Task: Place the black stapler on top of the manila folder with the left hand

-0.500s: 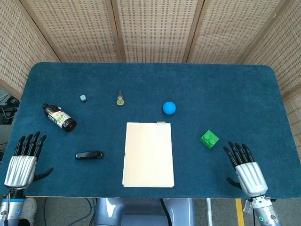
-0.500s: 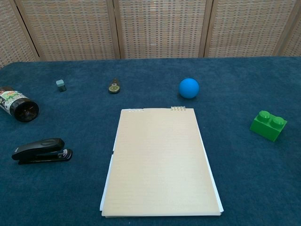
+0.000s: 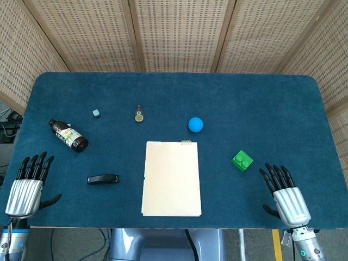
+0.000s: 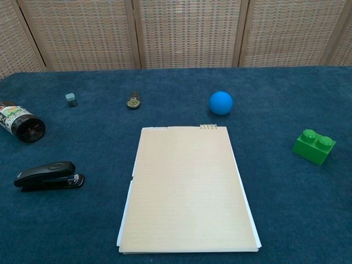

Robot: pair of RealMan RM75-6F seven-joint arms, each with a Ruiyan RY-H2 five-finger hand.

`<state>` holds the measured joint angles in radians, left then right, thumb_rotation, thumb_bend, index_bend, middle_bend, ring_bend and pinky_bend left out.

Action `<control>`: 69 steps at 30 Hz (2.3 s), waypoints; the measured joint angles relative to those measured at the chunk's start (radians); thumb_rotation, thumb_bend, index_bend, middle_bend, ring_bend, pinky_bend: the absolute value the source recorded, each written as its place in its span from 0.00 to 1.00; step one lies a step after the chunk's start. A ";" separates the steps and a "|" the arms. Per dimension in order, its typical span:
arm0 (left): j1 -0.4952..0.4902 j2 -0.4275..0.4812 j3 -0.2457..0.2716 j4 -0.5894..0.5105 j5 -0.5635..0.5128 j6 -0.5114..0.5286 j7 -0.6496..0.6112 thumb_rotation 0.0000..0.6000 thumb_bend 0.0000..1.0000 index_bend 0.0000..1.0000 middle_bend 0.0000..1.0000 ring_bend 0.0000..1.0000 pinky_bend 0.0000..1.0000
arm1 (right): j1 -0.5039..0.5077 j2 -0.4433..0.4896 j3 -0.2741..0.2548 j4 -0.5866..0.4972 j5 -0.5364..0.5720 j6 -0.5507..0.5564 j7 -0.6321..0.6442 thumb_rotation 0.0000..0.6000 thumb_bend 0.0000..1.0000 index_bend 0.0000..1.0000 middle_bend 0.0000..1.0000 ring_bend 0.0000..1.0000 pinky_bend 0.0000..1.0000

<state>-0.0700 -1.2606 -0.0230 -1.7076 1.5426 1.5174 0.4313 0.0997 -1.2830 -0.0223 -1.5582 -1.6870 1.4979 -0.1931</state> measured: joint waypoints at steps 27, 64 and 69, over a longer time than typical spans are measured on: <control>-0.134 -0.062 -0.060 -0.033 -0.188 -0.236 0.148 1.00 0.10 0.26 0.04 0.14 0.25 | -0.006 0.022 -0.004 -0.025 -0.018 0.021 0.017 1.00 0.13 0.09 0.00 0.00 0.00; -0.368 -0.474 -0.070 0.251 -0.365 -0.314 0.332 1.00 0.65 0.82 0.53 0.58 0.58 | -0.010 0.049 0.008 -0.037 -0.008 0.034 0.069 1.00 0.13 0.09 0.00 0.00 0.00; -0.410 -0.467 -0.079 0.239 -0.267 -0.304 0.276 1.00 0.65 0.82 0.53 0.58 0.58 | -0.008 0.048 0.009 -0.036 -0.002 0.026 0.069 1.00 0.13 0.09 0.00 0.00 0.00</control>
<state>-0.4804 -1.7271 -0.1024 -1.4686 1.2759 1.2136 0.7070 0.0912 -1.2352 -0.0137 -1.5940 -1.6886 1.5240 -0.1243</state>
